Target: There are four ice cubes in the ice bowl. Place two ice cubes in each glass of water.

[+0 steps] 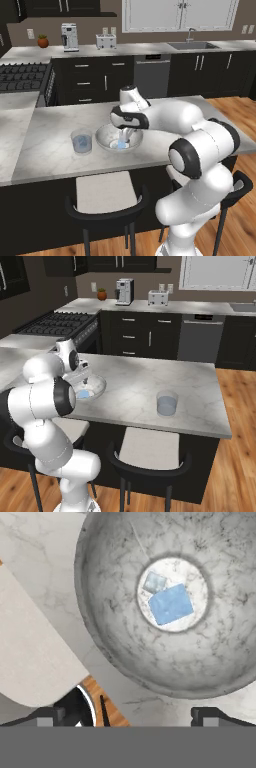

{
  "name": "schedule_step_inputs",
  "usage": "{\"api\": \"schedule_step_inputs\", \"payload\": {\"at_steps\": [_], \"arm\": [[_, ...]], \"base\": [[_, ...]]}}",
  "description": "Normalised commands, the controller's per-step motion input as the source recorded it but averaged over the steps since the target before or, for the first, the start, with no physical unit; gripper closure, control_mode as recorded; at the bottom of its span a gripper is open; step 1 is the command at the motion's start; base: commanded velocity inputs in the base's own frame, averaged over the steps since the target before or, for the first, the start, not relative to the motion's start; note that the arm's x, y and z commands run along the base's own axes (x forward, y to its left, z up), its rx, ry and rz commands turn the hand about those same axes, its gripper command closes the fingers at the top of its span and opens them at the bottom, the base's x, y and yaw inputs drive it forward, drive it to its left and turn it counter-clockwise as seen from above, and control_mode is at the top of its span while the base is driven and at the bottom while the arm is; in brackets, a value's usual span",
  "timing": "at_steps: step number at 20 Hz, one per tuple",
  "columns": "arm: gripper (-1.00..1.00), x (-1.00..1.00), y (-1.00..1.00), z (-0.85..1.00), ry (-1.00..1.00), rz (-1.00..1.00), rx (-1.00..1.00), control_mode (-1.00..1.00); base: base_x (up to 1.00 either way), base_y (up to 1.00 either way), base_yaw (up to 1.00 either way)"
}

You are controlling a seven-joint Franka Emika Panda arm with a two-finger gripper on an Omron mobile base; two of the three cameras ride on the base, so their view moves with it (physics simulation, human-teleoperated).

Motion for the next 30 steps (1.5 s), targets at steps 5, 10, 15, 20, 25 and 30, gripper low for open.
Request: {"api": "schedule_step_inputs", "payload": {"at_steps": [5,10,15,20,25,30], "arm": [[-1.0,0.06,0.0,-0.38,-0.12,0.05,0.0,-1.0],[-1.0,0.45,0.0,-0.12,-0.01,0.0,0.0,-1.0],[-1.0,0.55,0.0,0.0,0.0,0.0,0.03,-1.0],[-1.0,0.03,0.07,-0.18,0.0,0.0,0.0,-1.0],[-1.0,0.0,0.11,-0.32,0.0,0.0,0.0,-1.0],[-1.0,0.17,0.0,-0.15,0.0,0.0,0.0,-1.0]], "base": [[0.0,0.0,0.0],[0.0,0.0,0.0],[0.0,0.0,0.0],[0.0,0.0,0.0],[0.0,0.0,0.0],[0.0,0.0,0.0]]}}
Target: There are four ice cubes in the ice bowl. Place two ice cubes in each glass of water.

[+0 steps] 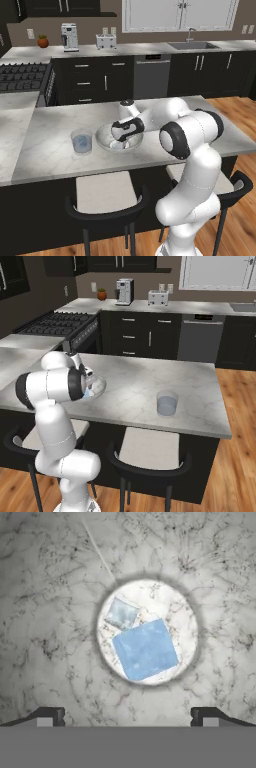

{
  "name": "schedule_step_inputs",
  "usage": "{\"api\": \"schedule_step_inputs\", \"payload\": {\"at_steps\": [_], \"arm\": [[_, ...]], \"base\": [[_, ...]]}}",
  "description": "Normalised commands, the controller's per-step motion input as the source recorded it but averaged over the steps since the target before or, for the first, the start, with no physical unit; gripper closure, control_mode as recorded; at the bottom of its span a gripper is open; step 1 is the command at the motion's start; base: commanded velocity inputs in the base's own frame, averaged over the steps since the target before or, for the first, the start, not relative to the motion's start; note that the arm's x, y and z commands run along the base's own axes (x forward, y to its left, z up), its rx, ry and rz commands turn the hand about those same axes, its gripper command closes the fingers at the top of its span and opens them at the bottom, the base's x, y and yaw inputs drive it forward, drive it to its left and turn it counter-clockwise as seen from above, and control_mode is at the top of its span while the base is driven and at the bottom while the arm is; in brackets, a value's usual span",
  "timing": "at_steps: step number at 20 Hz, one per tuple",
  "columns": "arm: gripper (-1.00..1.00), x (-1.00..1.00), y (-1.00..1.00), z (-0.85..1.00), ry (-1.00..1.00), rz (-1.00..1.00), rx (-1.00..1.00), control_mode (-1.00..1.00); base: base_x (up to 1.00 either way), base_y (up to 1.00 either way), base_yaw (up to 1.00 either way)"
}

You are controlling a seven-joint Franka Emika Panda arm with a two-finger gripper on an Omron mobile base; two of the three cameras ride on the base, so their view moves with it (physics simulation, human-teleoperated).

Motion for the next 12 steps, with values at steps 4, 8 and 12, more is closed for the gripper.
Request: {"api": "schedule_step_inputs", "payload": {"at_steps": [4,8,12], "arm": [[-1.0,0.23,0.0,-0.09,0.0,0.0,0.0,-1.0],[-1.0,0.14,0.08,-0.06,0.0,0.0,0.0,-1.0],[-1.0,0.09,0.14,-0.07,0.0,0.0,0.0,-1.0]], "base": [[0.0,0.0,0.0],[0.0,0.0,0.0],[0.0,0.0,0.0]]}}
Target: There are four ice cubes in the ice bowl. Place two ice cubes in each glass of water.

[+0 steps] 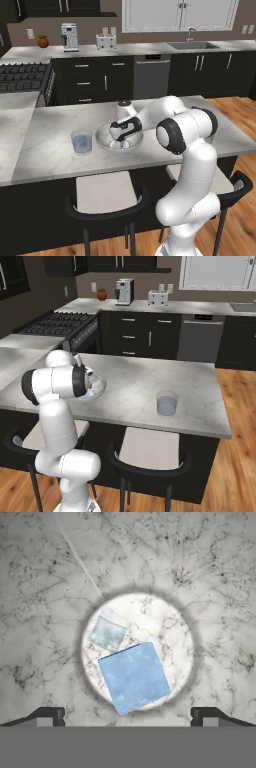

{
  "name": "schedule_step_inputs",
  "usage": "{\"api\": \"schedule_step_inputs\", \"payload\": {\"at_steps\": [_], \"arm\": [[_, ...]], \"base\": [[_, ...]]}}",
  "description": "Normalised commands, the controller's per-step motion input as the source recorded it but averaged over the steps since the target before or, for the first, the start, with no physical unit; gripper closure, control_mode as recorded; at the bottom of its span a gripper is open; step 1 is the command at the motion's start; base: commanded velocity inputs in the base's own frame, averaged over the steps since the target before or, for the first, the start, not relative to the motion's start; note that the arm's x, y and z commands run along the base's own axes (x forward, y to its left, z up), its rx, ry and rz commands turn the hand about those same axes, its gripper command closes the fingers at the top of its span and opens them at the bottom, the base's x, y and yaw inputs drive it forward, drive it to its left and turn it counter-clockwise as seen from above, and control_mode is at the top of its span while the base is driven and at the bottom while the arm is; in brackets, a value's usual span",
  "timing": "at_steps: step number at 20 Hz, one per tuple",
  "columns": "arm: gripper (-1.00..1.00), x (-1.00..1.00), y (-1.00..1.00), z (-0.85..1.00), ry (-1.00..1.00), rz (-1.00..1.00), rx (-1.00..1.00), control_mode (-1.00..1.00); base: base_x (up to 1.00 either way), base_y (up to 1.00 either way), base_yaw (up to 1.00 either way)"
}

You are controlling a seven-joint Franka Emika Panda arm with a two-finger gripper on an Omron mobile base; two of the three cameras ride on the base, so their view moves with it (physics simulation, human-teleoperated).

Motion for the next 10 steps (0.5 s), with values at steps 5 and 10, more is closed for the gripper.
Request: {"api": "schedule_step_inputs", "payload": {"at_steps": [5,10], "arm": [[-1.0,0.11,0.06,-0.15,0.0,0.0,0.0,-1.0],[-1.0,0.03,0.0,-0.23,0.0,0.0,0.0,-1.0]], "base": [[0.0,0.0,0.0],[0.0,0.0,0.0]]}}
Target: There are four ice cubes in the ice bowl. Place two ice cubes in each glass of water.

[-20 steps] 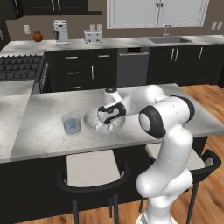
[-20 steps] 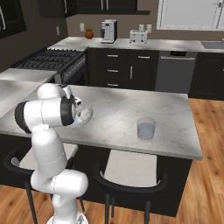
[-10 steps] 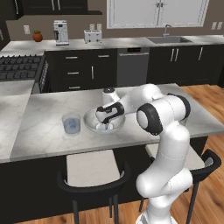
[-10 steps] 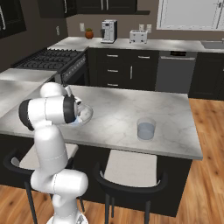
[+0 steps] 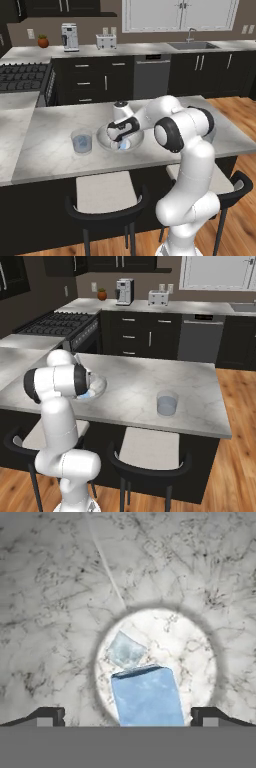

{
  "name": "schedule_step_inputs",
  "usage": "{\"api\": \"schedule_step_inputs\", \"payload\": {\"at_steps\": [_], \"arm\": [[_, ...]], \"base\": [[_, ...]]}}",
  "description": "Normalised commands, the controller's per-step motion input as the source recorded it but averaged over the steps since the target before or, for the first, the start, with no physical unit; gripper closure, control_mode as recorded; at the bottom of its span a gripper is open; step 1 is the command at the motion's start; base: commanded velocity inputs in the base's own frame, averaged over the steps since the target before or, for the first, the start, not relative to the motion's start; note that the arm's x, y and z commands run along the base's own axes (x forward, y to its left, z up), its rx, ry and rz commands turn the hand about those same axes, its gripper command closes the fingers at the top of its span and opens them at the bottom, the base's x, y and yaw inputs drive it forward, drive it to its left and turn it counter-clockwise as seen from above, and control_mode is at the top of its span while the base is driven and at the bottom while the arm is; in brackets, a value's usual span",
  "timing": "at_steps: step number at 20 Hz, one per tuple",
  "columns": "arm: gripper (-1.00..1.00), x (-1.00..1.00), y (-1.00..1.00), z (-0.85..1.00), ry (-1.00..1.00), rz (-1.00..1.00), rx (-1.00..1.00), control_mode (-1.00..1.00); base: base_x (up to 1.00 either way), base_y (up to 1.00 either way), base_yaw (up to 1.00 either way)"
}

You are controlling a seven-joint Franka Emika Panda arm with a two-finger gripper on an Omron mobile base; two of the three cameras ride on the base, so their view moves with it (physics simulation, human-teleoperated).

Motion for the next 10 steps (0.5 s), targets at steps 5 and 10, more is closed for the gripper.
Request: {"api": "schedule_step_inputs", "payload": {"at_steps": [5,10], "arm": [[-1.0,0.04,0.0,-0.24,0.01,0.0,0.0,-1.0],[-1.0,0.12,-0.02,-0.04,0.0,0.0,0.0,-1.0]], "base": [[0.0,0.0,0.0],[0.0,0.0,0.0]]}}
